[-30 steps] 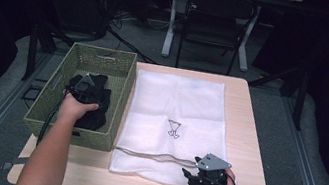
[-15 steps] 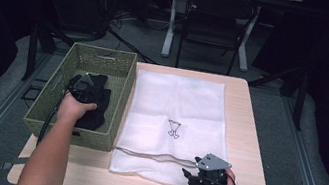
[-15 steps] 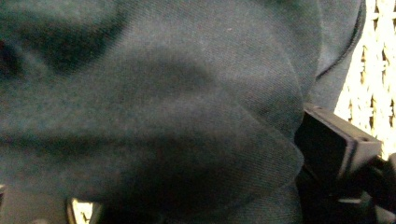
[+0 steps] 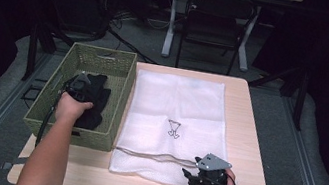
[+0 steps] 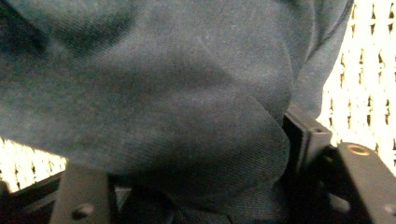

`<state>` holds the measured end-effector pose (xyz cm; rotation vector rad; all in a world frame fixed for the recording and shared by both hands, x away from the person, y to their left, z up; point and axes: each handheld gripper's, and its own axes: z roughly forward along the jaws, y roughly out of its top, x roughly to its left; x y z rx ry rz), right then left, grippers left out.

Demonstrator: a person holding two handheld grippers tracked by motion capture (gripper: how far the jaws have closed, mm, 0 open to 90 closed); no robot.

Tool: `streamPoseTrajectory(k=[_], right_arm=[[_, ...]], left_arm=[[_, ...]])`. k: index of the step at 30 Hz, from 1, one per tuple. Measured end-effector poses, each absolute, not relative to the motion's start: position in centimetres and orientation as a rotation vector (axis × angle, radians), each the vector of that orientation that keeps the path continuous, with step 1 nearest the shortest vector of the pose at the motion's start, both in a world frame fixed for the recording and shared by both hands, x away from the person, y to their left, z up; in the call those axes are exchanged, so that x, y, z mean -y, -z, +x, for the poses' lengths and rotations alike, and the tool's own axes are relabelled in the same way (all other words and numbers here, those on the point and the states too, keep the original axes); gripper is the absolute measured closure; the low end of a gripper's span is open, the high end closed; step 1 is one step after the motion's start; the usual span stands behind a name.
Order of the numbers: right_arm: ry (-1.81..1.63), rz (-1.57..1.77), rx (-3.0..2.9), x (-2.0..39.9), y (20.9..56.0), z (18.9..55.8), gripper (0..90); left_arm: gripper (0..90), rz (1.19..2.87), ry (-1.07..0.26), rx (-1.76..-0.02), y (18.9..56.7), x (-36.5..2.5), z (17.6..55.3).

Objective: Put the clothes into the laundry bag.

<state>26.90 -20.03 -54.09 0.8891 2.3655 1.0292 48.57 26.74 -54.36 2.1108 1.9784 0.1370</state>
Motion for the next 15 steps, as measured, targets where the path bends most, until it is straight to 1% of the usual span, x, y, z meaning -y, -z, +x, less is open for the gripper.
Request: streamPoseTrajectory(k=[3,6,15], right_arm=[[-1.031,0.889,-2.365,20.05,54.08,26.9,40.7],[-1.032,0.891,-2.365,20.06,54.09,26.89,40.7],[-1.03,0.889,-2.366,20.12,54.09,26.91,40.7]], left_arm=[[43.6,2.094,-0.122,-1.974,54.34,-26.95,48.52],[45.7,2.096,-0.124,-1.968,54.29,-27.08,48.43],[45.5,2.073,-0.124,-1.98,54.34,-27.18,48.34]])
